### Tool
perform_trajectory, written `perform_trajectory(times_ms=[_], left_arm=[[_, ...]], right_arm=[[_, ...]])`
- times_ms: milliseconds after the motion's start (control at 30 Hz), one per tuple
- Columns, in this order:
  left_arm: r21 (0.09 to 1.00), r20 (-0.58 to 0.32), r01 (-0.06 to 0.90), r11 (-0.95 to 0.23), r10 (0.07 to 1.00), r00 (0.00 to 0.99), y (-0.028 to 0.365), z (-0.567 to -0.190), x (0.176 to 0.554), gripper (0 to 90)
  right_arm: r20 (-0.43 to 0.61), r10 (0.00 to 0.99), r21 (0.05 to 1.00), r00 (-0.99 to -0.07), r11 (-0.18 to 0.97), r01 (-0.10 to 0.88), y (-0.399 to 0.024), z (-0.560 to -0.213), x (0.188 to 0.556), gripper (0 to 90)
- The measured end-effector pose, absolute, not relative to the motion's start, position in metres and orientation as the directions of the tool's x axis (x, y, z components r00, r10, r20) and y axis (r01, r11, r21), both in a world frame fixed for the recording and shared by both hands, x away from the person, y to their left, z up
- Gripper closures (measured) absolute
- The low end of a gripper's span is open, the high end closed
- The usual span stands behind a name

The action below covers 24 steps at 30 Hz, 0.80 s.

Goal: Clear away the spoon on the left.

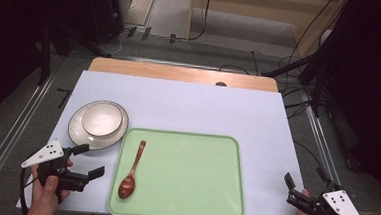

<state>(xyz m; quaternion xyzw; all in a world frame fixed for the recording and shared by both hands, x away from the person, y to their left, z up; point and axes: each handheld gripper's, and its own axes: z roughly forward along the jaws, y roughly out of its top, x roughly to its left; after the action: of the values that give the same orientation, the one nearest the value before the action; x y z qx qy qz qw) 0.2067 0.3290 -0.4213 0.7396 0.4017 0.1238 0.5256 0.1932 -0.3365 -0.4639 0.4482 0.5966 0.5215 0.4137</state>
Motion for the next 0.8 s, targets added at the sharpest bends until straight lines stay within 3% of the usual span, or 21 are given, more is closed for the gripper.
perform_trajectory(times_ms=[800], left_arm=[[0.884,-0.237,0.462,-0.071,0.783,0.574,0.367,-0.428,0.177,0.0]], right_arm=[[-0.024,0.967,0.993,-0.255,0.052,0.107,-0.336,-0.464,0.193,0.0]])
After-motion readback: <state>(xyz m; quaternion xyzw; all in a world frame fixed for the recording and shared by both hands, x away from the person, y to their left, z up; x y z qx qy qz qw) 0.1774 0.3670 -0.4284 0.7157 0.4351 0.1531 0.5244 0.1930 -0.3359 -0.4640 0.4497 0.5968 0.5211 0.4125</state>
